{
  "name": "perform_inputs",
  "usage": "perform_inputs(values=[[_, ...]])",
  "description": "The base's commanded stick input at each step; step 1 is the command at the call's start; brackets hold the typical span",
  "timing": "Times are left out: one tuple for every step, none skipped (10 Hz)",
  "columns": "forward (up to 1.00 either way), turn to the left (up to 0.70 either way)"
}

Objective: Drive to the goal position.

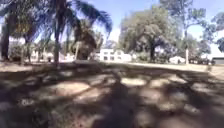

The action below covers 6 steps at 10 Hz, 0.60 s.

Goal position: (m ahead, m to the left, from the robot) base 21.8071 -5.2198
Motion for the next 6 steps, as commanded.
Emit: perform_inputs(values=[[0.70,0.00],[0.70,0.00],[0.70,0.00],[0.70,0.00],[0.70,0.00],[0.70,0.00]])
